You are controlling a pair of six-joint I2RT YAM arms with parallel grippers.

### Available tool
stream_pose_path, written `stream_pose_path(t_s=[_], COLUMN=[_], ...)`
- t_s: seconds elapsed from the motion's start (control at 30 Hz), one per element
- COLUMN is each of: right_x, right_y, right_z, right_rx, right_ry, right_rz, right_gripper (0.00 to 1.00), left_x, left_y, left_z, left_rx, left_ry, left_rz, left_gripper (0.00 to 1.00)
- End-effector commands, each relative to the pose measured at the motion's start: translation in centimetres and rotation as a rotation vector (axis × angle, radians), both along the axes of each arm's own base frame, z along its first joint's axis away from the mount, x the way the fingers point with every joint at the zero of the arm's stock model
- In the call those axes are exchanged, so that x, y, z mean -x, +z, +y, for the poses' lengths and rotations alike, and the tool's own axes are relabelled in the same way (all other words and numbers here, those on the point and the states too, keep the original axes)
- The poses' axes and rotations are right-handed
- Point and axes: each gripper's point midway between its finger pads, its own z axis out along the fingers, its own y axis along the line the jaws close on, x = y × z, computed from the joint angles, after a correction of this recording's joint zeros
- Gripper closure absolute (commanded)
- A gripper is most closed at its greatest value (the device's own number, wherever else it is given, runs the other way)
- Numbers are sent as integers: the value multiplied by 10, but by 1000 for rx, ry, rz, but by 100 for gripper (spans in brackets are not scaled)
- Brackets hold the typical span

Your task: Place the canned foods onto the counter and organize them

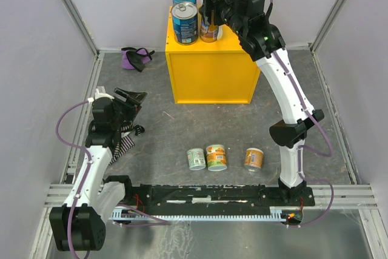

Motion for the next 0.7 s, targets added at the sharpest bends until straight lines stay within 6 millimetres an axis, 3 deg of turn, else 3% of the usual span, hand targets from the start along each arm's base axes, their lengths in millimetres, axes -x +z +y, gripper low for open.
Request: stream_pose_path(t_s=[0.0, 0.17, 0.5, 0.67], right_x=[1, -4, -11, -17], right_y=[61, 58, 44, 38], right_z=[-17, -23, -15, -15], right_rx=[-55, -39, -28, -23], right_ry=[-28, -41, -10, -20], right_rz=[-191, -193, -164, -152], right_gripper=[99, 99, 99, 92], left_x=[-10, -9, -10, -8], left_y=[25, 20, 22, 21], left_z=[2, 2, 3, 3], left_rx=[-50, -48, -47, -49], left_ry=[-16, -14, -7, -5], left_rz=[-96, -87, -89, -85], left_gripper=[22, 22, 22, 22])
